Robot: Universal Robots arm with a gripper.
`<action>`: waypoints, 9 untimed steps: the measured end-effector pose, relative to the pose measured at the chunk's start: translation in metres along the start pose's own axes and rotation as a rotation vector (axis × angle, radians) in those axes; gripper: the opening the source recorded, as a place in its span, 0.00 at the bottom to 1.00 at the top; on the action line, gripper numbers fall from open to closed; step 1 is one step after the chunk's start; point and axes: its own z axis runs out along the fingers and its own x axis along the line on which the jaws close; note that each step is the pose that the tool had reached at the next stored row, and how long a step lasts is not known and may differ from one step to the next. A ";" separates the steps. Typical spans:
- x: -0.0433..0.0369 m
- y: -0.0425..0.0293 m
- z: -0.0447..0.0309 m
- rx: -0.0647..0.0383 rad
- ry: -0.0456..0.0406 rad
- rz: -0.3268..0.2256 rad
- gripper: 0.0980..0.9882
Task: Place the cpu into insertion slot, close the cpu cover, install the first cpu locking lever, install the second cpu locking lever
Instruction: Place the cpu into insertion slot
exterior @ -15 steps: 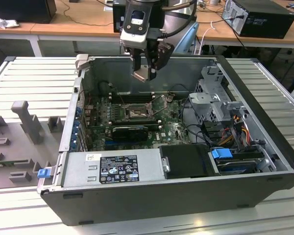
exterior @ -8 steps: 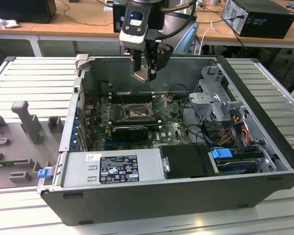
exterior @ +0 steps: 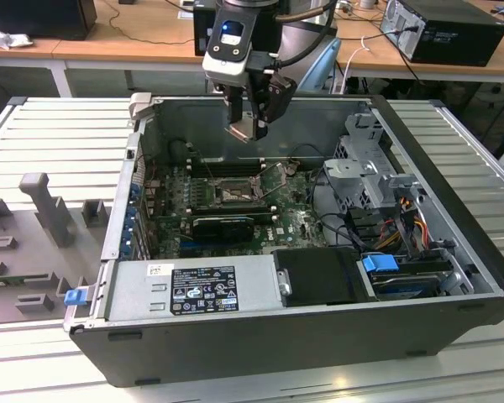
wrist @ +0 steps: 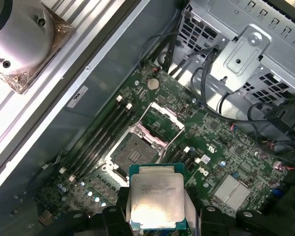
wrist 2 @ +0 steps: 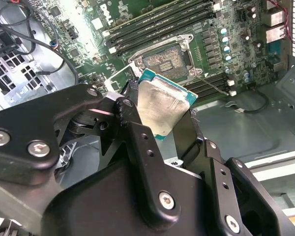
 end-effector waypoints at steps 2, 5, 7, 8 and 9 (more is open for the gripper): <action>0.0000 0.0000 0.0002 0.000 -0.0005 0.006 0.48; 0.0000 0.0000 0.0005 0.000 -0.0010 0.013 0.48; 0.0000 -0.0001 0.0008 0.000 -0.0018 0.018 0.48; 0.0000 -0.0001 0.0009 0.000 -0.0020 0.021 0.48; 0.0000 -0.0001 0.0010 0.000 -0.0023 0.023 0.48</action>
